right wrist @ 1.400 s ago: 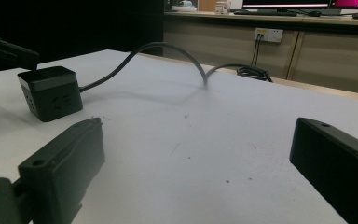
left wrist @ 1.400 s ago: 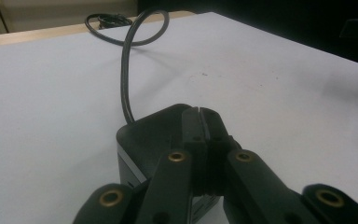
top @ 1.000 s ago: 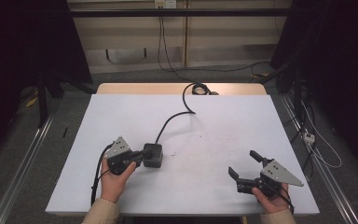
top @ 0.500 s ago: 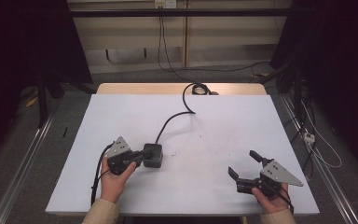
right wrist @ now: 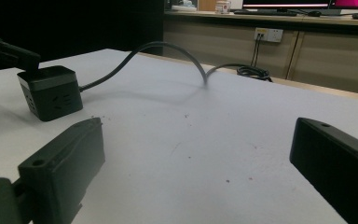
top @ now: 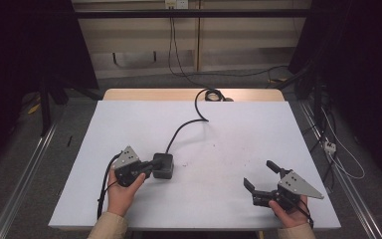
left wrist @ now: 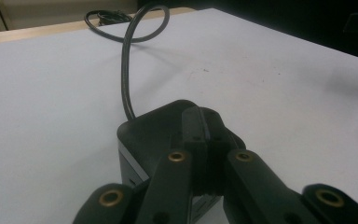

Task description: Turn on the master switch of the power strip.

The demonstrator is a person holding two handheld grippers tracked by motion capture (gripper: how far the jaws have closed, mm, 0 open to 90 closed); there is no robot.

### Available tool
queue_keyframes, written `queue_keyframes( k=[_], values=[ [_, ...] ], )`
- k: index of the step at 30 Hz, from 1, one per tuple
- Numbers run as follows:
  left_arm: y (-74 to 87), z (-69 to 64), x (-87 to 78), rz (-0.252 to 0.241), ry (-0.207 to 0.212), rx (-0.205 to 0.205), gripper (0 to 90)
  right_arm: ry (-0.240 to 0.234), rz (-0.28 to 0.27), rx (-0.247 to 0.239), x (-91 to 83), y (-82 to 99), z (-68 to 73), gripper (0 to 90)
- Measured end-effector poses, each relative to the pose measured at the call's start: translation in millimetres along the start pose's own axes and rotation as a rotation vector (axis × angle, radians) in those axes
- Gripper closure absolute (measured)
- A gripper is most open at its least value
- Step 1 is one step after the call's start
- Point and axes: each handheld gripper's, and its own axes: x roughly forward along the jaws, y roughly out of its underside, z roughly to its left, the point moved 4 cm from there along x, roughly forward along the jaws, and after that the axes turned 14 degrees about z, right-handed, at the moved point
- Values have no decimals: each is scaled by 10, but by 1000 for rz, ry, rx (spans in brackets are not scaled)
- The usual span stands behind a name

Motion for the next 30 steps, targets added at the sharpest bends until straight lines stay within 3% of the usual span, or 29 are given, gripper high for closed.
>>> queue_keyframes(
  k=[30],
  values=[
    [4, -16, 13, 3, -16, 18, 900, 0, 0, 2, -2, 1, -3, 28]
  ],
)
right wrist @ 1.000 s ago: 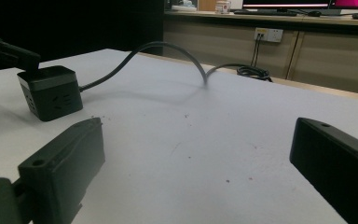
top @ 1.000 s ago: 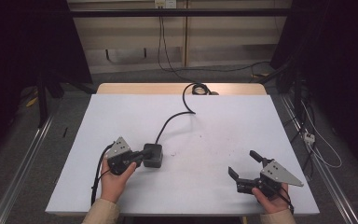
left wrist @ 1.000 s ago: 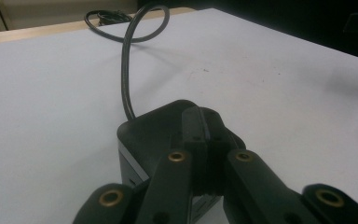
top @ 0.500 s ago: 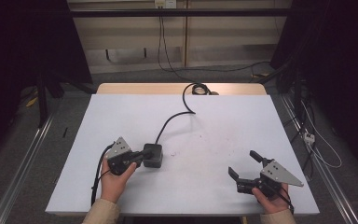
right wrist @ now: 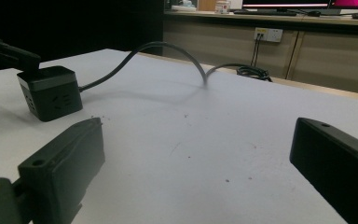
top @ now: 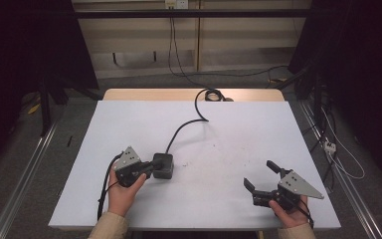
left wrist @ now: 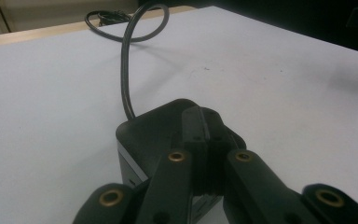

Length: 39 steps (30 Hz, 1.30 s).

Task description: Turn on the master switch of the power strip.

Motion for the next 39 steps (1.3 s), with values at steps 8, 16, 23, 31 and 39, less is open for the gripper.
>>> queue_keyframes(
  k=[8, 16, 23, 31, 39],
  values=[
    [3, 6, -2, 2, 2, -2, 900, 0, 0, 1, -1, 0, 1, 28],
    [0, 0, 0, 3, 0, -1, 900, 0, 1, 1, 1, 2, 1, 28],
    [0, 1, 1, 4, 2, -9, 900, 0, 1, 0, 1, 2, 0, 28],
    [-1, -1, 1, 7, 0, -6, 900, 1, 0, 2, 0, 1, -1, 28],
    [0, -2, 2, 8, 1, -14, 900, 2, 0, 0, 0, 1, 1, 28]
  ],
)
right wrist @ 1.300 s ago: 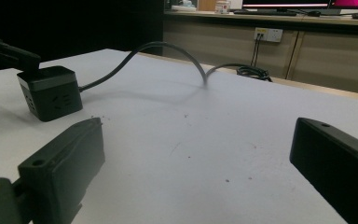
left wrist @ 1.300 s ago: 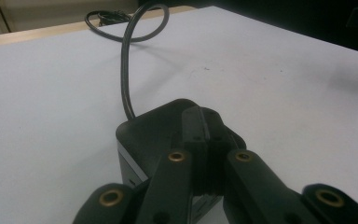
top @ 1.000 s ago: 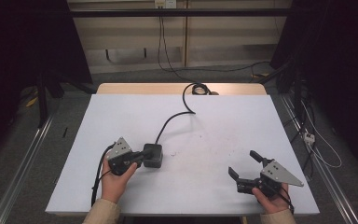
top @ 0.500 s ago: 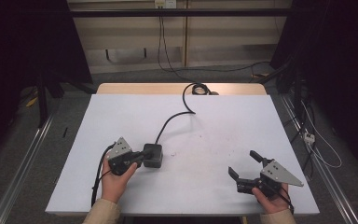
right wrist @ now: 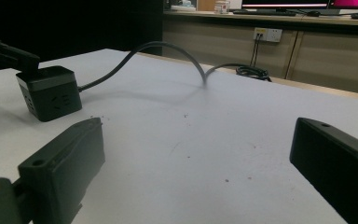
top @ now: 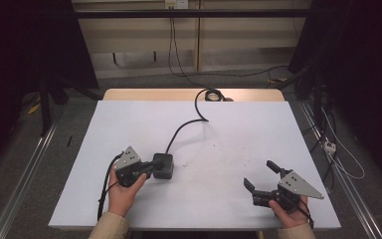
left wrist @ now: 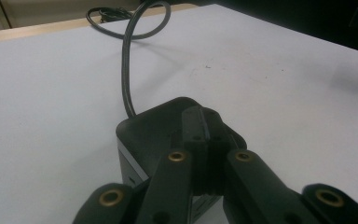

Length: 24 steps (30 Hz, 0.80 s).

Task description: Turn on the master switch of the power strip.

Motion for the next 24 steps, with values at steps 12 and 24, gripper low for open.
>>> queue_keyframes(
  k=[12, 24],
  values=[
    [-7, -4, -1, 10, -7, 0, 900, 0, 1, -2, 1, 0, 1, 28],
    [-11, -5, 1, 14, -5, -6, 900, 0, -1, -3, 3, -1, 5, 28]
  ],
)
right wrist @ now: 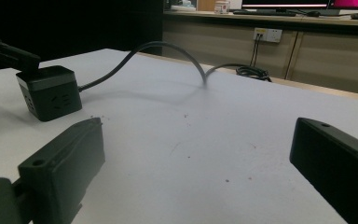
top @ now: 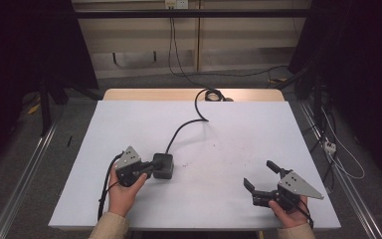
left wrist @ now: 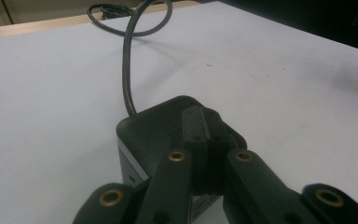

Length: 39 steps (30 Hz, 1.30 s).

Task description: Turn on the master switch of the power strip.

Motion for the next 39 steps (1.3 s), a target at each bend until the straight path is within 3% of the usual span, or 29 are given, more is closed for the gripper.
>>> queue_keyframes(
  k=[17, 25, 27, 28, 34, 39],
  values=[
    [-23, -32, 2, 34, -35, 10, 900, 3, -3, 1, -3, 0, 1, 29],
    [-5, -28, 5, 10, -32, -6, 900, 4, -3, 2, -8, -3, -15, 29],
    [-5, -19, -4, -2, -22, -34, 900, 3, -4, 3, -3, -3, -18, 29],
    [-3, -14, -5, -8, -12, -40, 864, 3, -4, 3, 0, -3, -19, 29],
    [-18, -33, -64, -47, -8, -47, 845, -7, -5, 4, 22, -14, -1, 29],
    [-4, -31, -98, -52, 1, -58, 779, -13, -6, -2, 42, -27, 14, 29]
  ],
)
